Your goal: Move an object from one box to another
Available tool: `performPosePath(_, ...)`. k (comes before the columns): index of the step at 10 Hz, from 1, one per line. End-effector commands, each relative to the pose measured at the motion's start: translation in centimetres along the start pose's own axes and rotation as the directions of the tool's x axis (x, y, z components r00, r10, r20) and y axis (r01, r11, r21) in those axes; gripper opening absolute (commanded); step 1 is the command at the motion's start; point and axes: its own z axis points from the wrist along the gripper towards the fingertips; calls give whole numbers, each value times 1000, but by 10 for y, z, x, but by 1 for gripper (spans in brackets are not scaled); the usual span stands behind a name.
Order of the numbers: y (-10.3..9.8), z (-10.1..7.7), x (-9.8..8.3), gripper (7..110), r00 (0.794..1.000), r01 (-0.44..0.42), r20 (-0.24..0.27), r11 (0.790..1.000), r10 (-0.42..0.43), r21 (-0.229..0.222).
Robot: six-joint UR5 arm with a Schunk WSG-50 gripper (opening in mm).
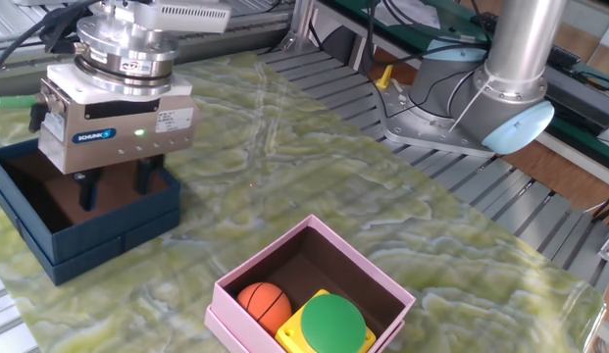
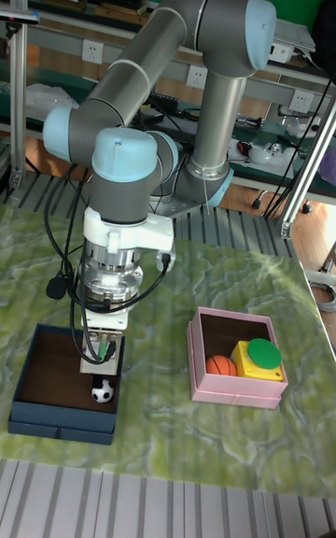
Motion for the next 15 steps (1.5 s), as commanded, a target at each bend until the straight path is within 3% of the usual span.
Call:
performPosePath(1, 5, -1, 2, 66, 1000, 3, 0, 1000, -3, -21)
performPosePath(4, 10, -1, -5, 66, 999, 26, 25, 999, -25, -41)
performPosePath(6, 1, 2, -4, 66, 1000, 13, 2, 1000, -13, -16)
performPosePath(15, 2, 7, -13, 66, 1000, -2, 2, 999, 2, -39)
